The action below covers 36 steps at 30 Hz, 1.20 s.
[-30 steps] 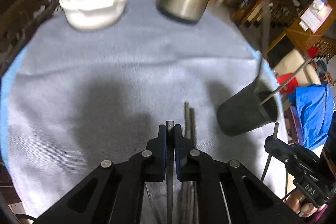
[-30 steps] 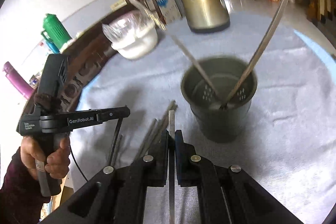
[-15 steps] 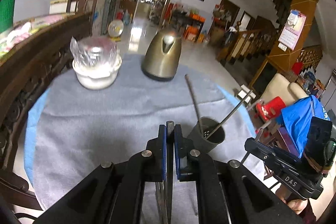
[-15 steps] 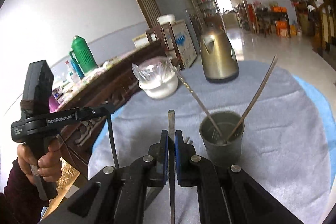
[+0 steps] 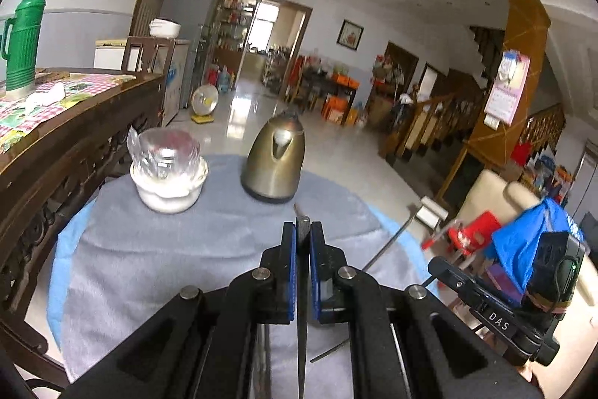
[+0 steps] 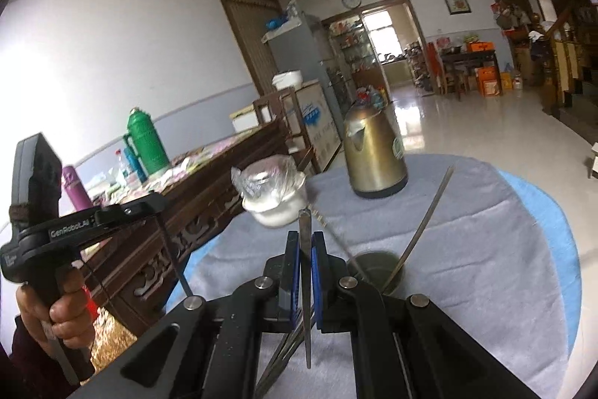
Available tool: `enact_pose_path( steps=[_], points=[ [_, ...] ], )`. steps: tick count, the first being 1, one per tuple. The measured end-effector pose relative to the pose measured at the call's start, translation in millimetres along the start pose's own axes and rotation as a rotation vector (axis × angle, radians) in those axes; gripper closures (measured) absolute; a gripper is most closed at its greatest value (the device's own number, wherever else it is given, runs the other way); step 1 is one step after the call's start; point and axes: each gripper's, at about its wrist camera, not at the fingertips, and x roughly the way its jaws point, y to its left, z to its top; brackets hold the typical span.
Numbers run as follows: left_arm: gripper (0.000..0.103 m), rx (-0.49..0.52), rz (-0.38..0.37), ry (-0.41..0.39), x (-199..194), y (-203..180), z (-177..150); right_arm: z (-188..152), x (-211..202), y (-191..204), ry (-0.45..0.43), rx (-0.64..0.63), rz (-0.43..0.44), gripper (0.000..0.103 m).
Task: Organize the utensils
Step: 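Lower both held rods into the grey cup and open both grippers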
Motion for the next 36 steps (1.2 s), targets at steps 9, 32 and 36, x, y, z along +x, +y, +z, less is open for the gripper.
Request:
enact_pose_path(
  steps=[9, 32, 36],
  points=[
    [0.096, -0.019, -0.003, -0.170, 3, -19, 29, 44, -21, -13, -0.116, 0.018, -0.060, 0.097],
    [0.096, 0.023, 0.093, -0.216, 93, -61, 5, 45, 7, -55, -0.124, 0.092, -0.176, 0.097],
    [0.096, 0.029, 0.094, -0.172, 94, -62, -6, 39, 9, -56, -0.102, 0.094, -0.172, 0.097]
  ],
)
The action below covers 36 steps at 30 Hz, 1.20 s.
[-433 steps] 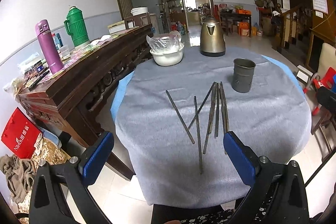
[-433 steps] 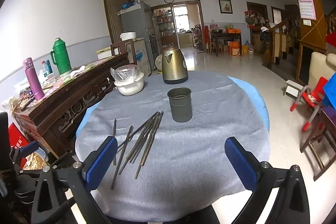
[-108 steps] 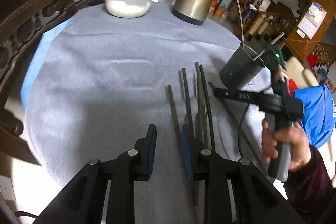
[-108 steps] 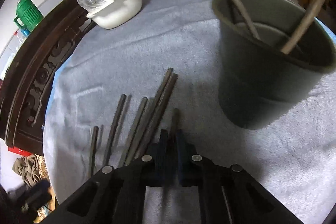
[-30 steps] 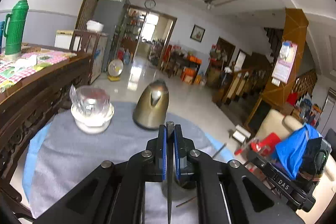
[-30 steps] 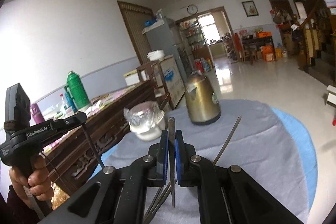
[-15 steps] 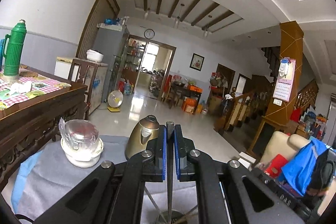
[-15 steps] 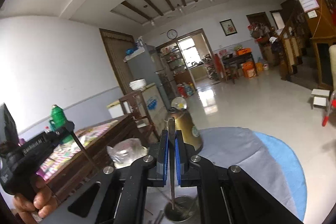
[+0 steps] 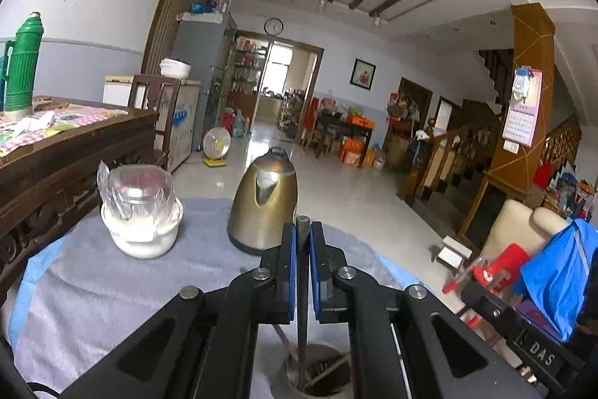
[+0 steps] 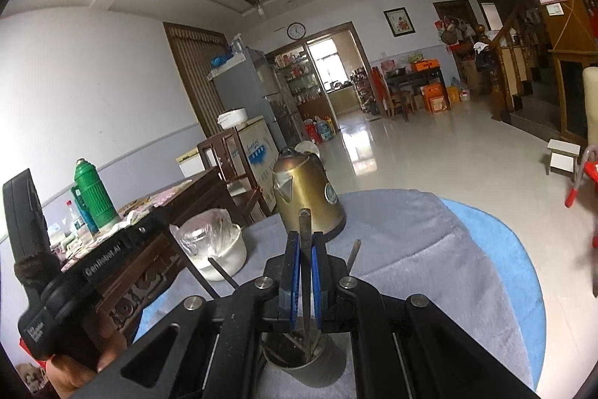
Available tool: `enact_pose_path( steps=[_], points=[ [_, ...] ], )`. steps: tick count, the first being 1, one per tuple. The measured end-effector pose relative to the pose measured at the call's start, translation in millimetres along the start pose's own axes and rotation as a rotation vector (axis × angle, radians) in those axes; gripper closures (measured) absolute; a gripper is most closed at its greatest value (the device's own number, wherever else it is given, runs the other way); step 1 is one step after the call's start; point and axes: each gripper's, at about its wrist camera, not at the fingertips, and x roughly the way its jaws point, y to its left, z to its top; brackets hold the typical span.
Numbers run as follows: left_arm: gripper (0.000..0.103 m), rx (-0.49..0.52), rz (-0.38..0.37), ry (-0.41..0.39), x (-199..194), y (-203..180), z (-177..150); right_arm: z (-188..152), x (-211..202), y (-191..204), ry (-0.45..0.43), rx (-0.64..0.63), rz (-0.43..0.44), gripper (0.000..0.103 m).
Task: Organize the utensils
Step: 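Lower both held rods into the grey cup and open both grippers, then move both open grippers back toward the remaining dark rods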
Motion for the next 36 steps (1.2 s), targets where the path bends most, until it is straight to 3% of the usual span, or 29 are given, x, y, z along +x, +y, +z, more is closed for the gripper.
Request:
enact_pose_path(
  steps=[4, 5, 8, 9, 18, 26, 31, 36],
  points=[
    [0.095, 0.024, 0.006, 0.025, -12, 0, -9, -6, 2, 0, 0.021, 0.029, 0.018, 0.097],
    [0.091, 0.026, 0.002, 0.031, -15, 1, -10, -8, 3, -1, 0.031, 0.036, 0.026, 0.096],
    [0.062, 0.033, -0.001, 0.042, -29, 4, -14, -14, 5, 1, 0.056, 0.052, 0.043, 0.094],
    [0.056, 0.037, 0.004, 0.035, -36, 6, -15, -16, 6, 1, 0.067, 0.054, 0.050, 0.094],
    [0.037, 0.092, 0.045, 0.061, -91, 29, -44, -34, -7, -3, 0.099, 0.115, 0.113, 0.088],
    [0.035, 0.091, 0.097, 0.232, -105, 57, -98, -66, -38, -17, 0.105, 0.128, 0.143, 0.087],
    [0.035, 0.052, 0.167, 0.346, -109, 81, -134, -102, -40, -20, 0.219, 0.093, 0.122, 0.087],
    [0.035, 0.020, 0.215, 0.404, -118, 96, -147, -140, -37, -24, 0.328, 0.099, 0.130, 0.087]
  ],
)
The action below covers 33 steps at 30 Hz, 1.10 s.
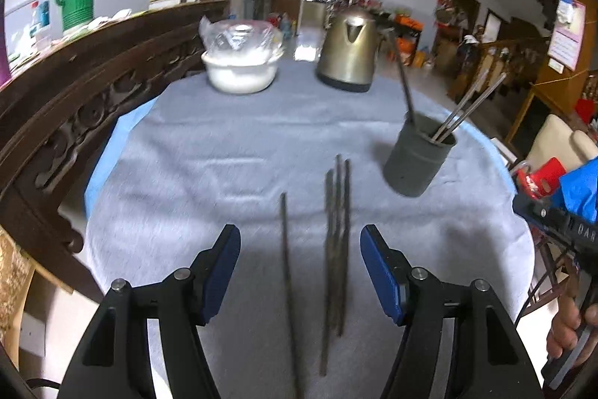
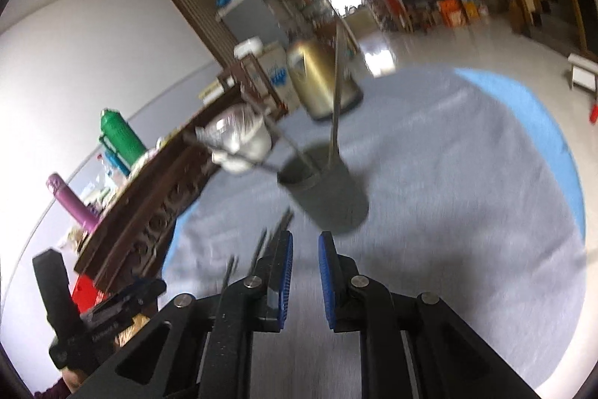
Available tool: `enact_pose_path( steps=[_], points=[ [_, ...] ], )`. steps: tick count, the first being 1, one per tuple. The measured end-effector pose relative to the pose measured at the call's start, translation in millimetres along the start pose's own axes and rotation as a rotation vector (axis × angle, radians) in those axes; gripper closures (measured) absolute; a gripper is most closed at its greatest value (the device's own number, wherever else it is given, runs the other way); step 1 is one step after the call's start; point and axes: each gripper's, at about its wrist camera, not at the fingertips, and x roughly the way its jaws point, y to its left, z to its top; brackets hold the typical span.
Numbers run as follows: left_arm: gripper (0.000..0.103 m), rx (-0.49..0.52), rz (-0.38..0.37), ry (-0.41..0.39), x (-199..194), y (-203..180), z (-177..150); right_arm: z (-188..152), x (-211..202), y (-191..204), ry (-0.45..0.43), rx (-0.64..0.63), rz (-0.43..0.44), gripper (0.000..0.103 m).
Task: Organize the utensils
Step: 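Move both open grippers back toward the remaining dark rods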
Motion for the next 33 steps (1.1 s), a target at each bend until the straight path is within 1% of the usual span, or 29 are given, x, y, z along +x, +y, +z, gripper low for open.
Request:
enact_pose_path(
  steps=[4, 7, 14, 19, 24, 28, 33],
  points=[
    [0.035, 0.000, 0.024, 0.009, -5, 3, -4, -13, 7, 2, 0.049, 0.016, 0.035, 0.087],
    [0.035, 0.003, 0.019, 0.020, -7, 2, -6, -19, 9, 9, 0.068, -0.007, 0.053, 0.087],
    [0.035, 0.061, 0.009, 0.025, -15, -13, -9, -28, 3, 31, 0.073, -0.067, 0.102, 0.087],
    [0.035, 0.090, 0.016, 0.009, -23, -18, -10, -36, 1, 36, 0.090, -0.071, 0.103, 0.087],
    [0.035, 0.050, 0.037, 0.000, -30, -7, -7, -40, -2, 41, 0.097, -0.099, 0.081, 0.087],
    [0.035, 0.002, 0.069, -0.025, -40, 8, -8, -36, -8, 46, 0.081, -0.109, 0.085, 0.087],
    [0.035, -0.058, 0.095, -0.035, -47, 27, -9, -32, -10, 54, 0.078, -0.132, 0.084, 0.087]
  ],
)
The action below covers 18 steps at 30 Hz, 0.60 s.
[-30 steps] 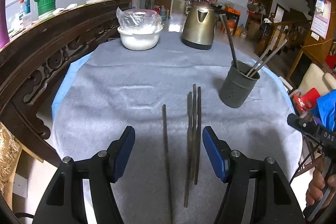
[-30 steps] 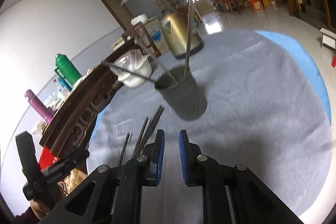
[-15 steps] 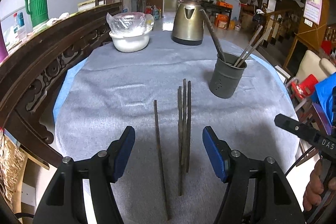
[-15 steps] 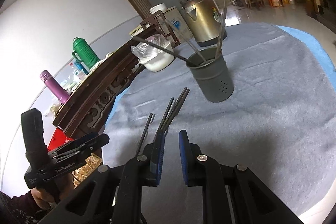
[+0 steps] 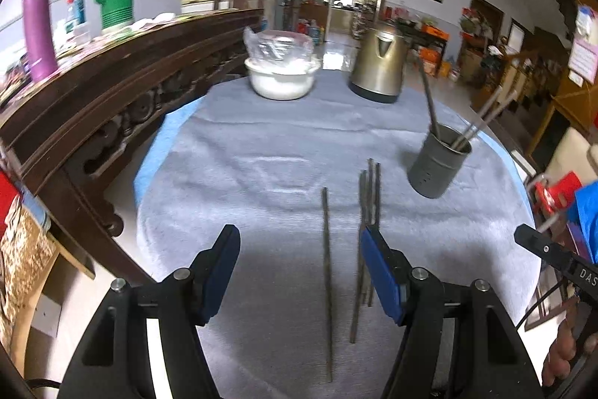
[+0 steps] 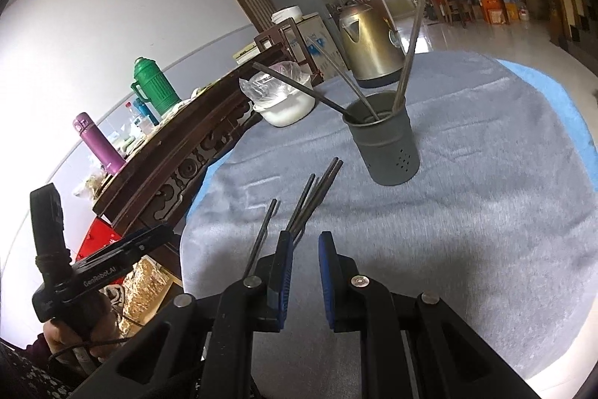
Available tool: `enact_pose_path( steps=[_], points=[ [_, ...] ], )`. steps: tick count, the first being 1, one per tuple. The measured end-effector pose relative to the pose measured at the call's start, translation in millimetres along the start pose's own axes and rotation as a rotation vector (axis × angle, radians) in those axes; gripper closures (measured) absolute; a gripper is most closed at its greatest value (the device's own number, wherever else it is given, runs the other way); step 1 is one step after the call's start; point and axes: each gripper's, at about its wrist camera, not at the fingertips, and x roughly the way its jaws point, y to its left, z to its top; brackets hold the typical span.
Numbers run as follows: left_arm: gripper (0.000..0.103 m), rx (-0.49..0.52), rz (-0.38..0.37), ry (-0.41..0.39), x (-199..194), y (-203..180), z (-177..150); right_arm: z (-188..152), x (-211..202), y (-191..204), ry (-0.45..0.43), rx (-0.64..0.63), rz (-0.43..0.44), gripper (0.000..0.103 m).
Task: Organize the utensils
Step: 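Move both open grippers back toward the remaining dark rods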
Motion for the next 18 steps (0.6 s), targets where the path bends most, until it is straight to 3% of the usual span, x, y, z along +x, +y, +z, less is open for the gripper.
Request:
enact_pose_path(
  steps=[13, 16, 17, 18],
  points=[
    [0.034, -0.006, -0.047, 0.038, 19, 5, -7, 0, 22, 29, 0.066, -0.051, 0.027, 0.084],
    [0.034, -0.011, -0.059, 0.056, 25, 7, -10, 0, 25, 33, 0.067, -0.056, 0.013, 0.059],
    [0.034, -0.016, -0.062, 0.063, 27, 8, -11, 1, 25, 33, 0.060, -0.047, 0.011, 0.039],
    [0.034, -0.021, -0.065, 0.069, 29, 9, -12, 2, 24, 32, 0.046, -0.036, 0.016, 0.037]
  ],
)
